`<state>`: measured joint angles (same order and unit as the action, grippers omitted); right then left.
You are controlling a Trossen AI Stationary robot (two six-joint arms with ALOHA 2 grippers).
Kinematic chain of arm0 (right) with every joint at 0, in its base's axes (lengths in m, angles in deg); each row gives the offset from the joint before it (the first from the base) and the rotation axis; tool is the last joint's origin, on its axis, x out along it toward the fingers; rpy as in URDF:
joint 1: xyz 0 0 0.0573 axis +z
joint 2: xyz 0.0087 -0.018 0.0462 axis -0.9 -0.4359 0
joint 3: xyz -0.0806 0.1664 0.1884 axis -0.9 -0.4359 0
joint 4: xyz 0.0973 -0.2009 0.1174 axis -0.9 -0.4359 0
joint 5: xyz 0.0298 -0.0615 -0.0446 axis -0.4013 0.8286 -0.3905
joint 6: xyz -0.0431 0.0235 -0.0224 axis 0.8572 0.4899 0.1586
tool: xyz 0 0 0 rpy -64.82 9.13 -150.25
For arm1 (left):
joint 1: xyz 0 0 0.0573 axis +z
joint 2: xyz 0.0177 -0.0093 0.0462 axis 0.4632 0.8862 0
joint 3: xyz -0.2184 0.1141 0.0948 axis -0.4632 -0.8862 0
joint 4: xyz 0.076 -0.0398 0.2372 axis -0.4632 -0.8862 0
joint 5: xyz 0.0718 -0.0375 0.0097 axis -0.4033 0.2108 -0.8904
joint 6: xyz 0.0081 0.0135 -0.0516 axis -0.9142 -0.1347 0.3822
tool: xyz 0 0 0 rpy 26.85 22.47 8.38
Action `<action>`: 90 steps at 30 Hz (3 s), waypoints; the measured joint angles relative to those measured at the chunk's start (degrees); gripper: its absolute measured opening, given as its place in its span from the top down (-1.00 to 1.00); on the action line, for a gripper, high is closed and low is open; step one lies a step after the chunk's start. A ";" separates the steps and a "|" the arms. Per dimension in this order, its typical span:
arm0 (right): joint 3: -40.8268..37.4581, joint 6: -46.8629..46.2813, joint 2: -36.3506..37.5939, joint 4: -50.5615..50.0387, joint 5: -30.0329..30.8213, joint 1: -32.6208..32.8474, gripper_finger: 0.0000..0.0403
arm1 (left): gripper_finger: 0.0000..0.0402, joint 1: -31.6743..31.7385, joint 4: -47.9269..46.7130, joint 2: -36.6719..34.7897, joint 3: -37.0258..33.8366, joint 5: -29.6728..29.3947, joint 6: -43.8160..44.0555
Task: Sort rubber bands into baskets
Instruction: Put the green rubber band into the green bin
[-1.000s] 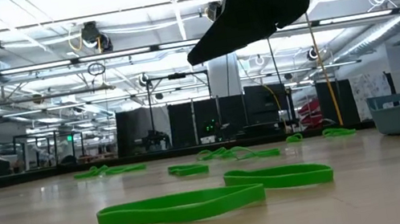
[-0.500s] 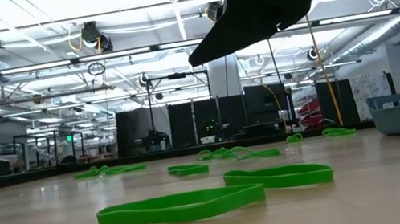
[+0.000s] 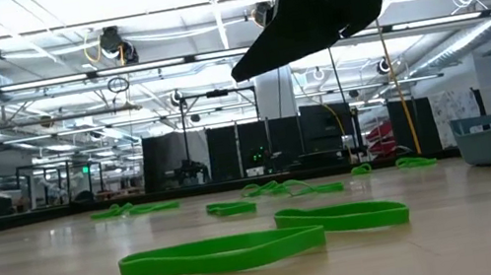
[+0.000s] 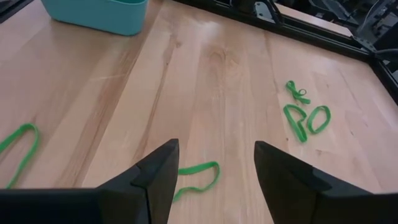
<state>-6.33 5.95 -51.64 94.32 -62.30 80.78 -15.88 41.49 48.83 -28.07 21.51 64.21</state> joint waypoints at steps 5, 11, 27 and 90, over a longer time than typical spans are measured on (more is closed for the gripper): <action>0.00 0.04 0.01 0.05 0.08 -0.07 0.00 | 0.50 14.57 -6.24 -2.10 0.00 -5.12 -12.72; 0.00 -0.50 0.01 0.63 0.17 -0.13 0.00 | 0.50 33.85 -6.28 1.04 0.02 -1.36 -28.08; 0.00 7.22 0.03 -5.92 -2.99 -10.78 0.62 | 0.50 52.61 9.66 6.07 -8.32 4.08 -51.83; -0.02 3.76 -3.97 -1.20 -15.14 -16.23 0.99 | 1.00 10.71 2.60 -7.42 -8.83 18.42 3.89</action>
<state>-6.35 9.71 -55.60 93.12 -77.44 64.55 -5.18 44.09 41.41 -36.90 39.93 68.11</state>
